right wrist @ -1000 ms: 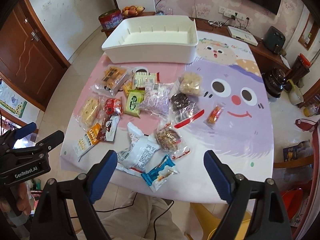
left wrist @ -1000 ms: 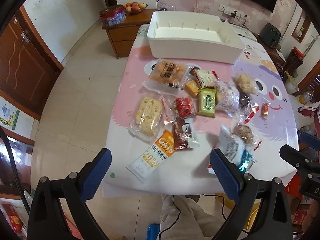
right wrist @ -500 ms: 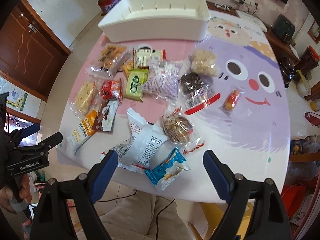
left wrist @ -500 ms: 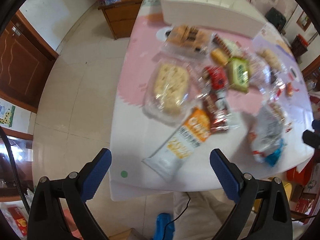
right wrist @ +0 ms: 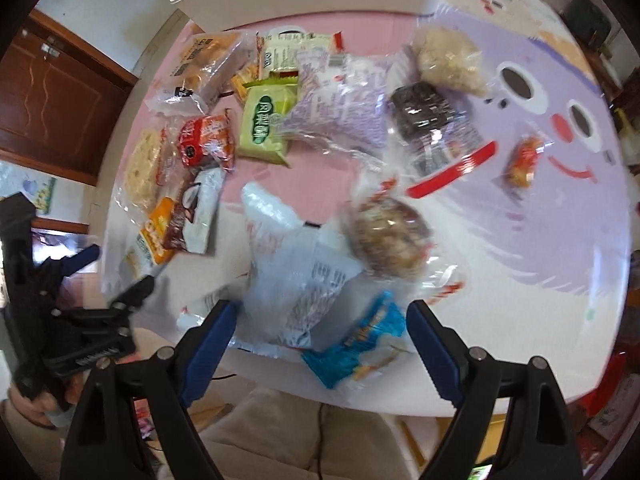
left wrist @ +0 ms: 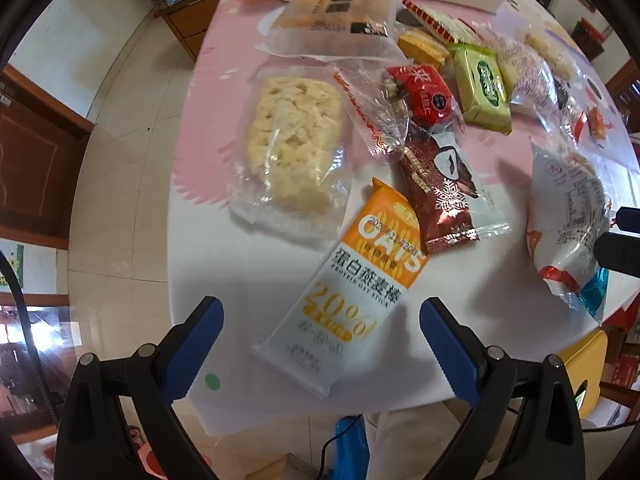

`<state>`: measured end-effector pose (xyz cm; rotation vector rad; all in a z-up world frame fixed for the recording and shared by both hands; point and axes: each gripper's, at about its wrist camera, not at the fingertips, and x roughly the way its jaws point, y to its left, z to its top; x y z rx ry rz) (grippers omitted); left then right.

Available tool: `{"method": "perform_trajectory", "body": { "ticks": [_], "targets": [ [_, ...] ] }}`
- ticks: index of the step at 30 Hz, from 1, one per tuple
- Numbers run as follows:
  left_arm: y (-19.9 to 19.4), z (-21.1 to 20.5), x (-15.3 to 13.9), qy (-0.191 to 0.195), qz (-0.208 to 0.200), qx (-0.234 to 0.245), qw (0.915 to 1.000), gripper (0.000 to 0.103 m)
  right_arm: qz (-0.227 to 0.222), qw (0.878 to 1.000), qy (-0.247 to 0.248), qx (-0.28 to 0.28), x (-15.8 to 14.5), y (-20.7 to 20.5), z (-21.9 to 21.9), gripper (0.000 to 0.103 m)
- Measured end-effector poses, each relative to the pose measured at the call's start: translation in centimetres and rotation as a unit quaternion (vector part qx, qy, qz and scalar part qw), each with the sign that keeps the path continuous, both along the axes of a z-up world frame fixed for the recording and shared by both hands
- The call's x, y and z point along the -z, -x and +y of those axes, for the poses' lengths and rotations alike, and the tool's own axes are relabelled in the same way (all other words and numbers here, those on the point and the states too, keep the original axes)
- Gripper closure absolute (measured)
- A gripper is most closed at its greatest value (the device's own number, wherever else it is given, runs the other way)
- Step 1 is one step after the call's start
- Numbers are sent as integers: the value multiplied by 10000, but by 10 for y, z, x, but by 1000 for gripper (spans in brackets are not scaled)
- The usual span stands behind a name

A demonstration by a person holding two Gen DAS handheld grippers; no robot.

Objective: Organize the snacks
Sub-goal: 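Grasp the OATS stick with the left tool while the right tool grasps the white chip bag, then carry both snacks over the white tray and open both tools to drop them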

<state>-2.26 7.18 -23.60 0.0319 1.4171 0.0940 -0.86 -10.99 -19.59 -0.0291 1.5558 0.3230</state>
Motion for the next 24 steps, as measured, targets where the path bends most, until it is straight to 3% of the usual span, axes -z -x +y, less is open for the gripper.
{"method": "perform_trajectory", "body": {
  "ticks": [6, 12, 19, 20, 21, 22, 23, 24],
  "targets": [
    [-10, -3, 13, 227, 218, -72, 9995, 30, 185, 9997, -179, 8, 13, -5, 10, 15],
    [-10, 3, 19, 522, 296, -292, 9978, 41, 381, 9984, -375, 184, 21, -19, 18, 15],
    [-12, -18, 12, 458, 260, -76, 9986, 65, 668, 9941, -641, 566, 39, -36, 19, 16],
    [-11, -21, 11, 428, 249, -67, 9987, 65, 627, 9942, -673, 560, 41, -38, 19, 19],
    [-11, -24, 12, 404, 231, -55, 9989, 67, 594, 9938, -774, 524, 41, -39, 20, 32],
    [-11, -28, 12, 385, 209, -40, 9990, 68, 609, 9931, -907, 419, 41, -38, 25, 53],
    [-10, -30, 13, 374, 190, -33, 9991, 68, 613, 9937, -885, 326, 42, -39, 25, 60],
    [-10, -32, 13, 372, 173, -40, 9991, 69, 537, 9948, -824, 261, 42, -37, 28, 60]
  ]
}}
